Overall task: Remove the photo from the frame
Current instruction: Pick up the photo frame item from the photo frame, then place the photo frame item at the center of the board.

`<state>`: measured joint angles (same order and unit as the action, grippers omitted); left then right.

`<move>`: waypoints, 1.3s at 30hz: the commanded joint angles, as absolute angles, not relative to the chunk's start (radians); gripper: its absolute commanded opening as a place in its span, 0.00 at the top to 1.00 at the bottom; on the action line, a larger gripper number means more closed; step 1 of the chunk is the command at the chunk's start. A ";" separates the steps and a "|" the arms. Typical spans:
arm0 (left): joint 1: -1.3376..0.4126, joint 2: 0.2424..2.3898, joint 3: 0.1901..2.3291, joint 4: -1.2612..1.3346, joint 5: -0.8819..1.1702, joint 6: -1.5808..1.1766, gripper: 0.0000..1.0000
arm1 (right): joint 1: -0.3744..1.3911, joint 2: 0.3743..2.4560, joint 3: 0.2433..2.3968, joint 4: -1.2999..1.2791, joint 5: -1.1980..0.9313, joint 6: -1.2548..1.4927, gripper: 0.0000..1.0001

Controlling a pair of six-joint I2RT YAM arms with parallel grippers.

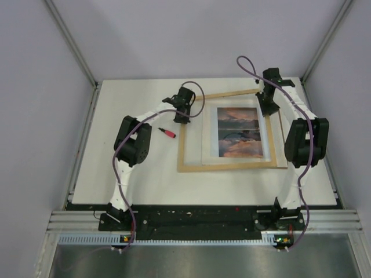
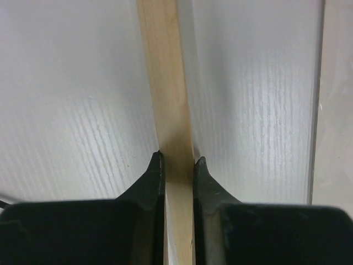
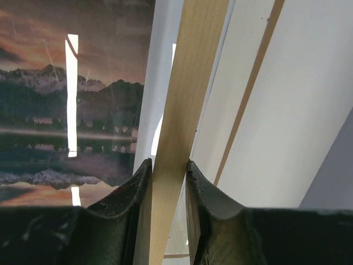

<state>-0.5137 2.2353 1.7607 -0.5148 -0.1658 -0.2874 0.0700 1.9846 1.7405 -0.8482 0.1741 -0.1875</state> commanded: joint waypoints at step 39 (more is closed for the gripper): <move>0.166 1.701 1.299 -0.448 -0.083 0.199 1.00 | 0.765 2.471 2.335 -0.753 0.091 -0.008 1.00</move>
<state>0.1699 1.6634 1.2419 -0.5301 -0.1864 0.1314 0.6888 2.4104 2.2486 -0.7708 0.1547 -0.0017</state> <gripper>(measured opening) 0.312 0.241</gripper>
